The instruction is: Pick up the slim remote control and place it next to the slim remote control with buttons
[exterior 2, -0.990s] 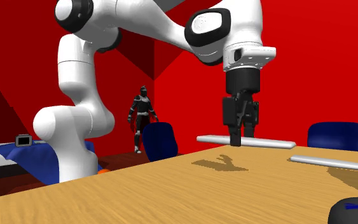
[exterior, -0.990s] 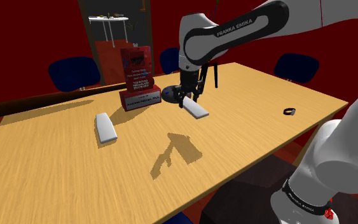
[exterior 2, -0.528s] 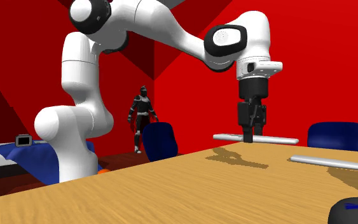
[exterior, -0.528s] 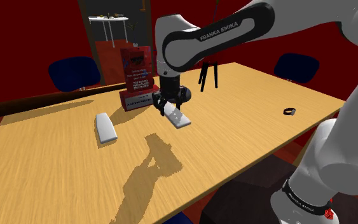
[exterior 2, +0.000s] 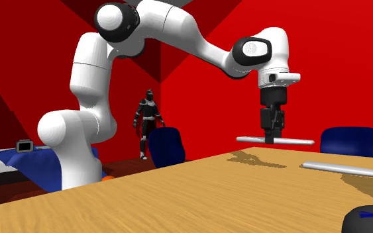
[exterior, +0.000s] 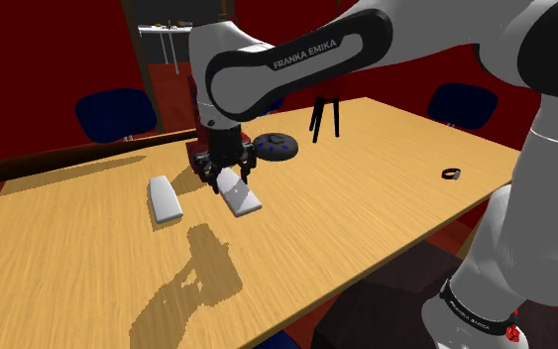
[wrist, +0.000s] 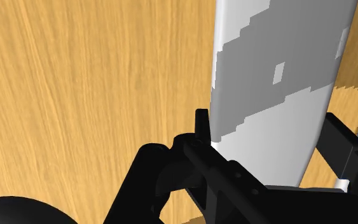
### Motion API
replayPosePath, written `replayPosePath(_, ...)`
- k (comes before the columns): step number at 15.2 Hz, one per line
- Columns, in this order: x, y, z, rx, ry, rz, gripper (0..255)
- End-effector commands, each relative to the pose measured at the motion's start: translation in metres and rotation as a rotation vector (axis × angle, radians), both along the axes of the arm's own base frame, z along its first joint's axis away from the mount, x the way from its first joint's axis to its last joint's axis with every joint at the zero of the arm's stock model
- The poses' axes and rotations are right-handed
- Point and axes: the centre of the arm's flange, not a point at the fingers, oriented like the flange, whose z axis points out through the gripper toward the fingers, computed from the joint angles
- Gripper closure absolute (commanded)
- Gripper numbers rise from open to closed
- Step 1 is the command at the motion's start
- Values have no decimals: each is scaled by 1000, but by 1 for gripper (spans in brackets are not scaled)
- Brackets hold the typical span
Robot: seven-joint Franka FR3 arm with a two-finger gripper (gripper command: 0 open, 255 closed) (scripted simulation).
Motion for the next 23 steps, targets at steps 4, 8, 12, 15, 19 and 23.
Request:
replayPosePath(4,2,14,-21,1,0,-1,255)
replayPosePath(8,2,14,-43,1,0,-1,255)
replayPosePath(12,2,14,-64,1,0,-1,255)
replayPosePath(15,2,14,-75,1,0,-1,255)
replayPosePath(19,2,14,-75,1,0,-1,255)
replayPosePath(23,2,14,-75,1,0,-1,0)
